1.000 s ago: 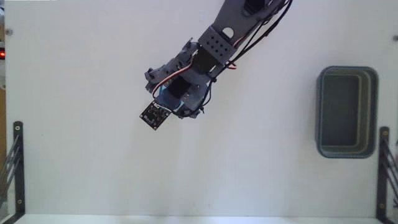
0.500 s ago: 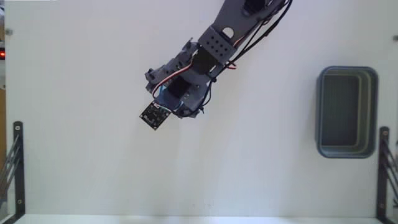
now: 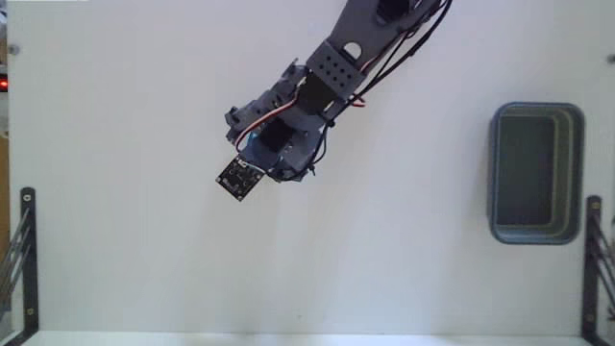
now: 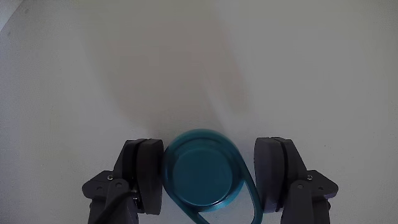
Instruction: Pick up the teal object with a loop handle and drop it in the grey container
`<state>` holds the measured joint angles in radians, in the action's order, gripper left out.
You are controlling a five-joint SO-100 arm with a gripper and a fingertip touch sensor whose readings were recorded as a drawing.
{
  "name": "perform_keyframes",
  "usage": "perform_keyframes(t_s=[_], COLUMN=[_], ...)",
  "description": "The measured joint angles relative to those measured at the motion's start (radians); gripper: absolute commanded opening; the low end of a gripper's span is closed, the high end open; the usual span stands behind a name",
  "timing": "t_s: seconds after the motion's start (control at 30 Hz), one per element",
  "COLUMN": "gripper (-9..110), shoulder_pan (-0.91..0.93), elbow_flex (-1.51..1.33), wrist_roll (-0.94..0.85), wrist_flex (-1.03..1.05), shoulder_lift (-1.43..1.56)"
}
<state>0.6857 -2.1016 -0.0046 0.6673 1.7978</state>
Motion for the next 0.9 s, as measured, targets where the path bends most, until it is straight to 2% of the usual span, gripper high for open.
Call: perform_keyframes(t_s=[0.9], gripper=[78], shoulder_pan=[0.0], elbow_flex=[0.0], wrist_roll=[0.0], wrist_flex=[0.0], shoulder_lift=[0.0])
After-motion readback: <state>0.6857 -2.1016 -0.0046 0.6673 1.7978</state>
